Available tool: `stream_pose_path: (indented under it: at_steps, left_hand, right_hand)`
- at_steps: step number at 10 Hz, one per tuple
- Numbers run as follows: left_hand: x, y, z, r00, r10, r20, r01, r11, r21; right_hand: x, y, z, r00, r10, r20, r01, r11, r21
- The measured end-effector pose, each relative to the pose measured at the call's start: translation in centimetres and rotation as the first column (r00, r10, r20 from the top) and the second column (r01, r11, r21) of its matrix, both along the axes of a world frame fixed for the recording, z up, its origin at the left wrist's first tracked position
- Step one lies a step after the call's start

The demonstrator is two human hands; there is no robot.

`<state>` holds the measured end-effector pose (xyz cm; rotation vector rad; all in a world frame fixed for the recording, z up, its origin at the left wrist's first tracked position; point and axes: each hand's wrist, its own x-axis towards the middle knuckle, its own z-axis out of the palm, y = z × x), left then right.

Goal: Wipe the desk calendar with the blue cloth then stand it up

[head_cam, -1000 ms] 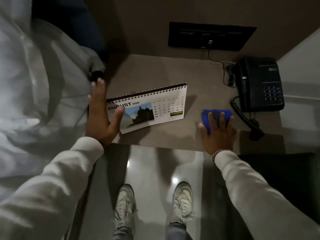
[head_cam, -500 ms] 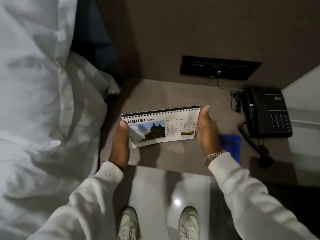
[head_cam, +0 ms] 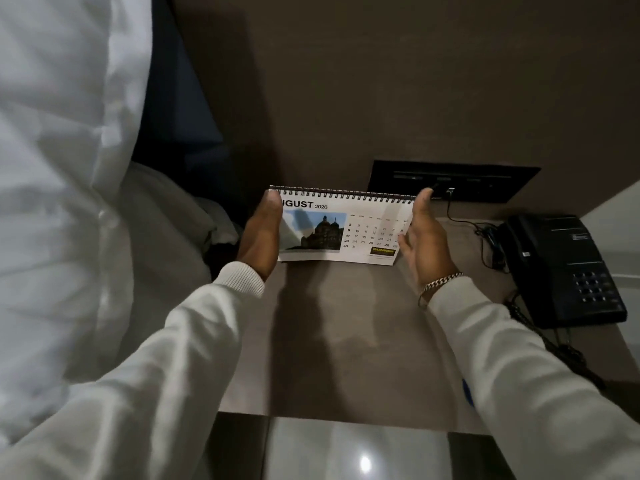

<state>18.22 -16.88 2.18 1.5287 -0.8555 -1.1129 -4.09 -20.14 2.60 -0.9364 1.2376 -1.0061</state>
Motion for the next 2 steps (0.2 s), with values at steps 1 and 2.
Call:
stream_pose_path:
  at_steps: [1,2]
  left_hand:
    - [0.1,-1.2,2.6,0.997,-0.041,0.067,0.044,0.998,-0.042]
    - [0.3,-0.6,8.8,0.987,0.028,0.158,-0.014,0.996,-0.094]
  right_hand:
    - [0.6,-0.9,3.7,0.996,-0.036,-0.086,0.032,0.998,-0.048]
    - [1.2,-0.3,10.8,0.987,-0.116,-0.116,0.1,0.986,-0.13]
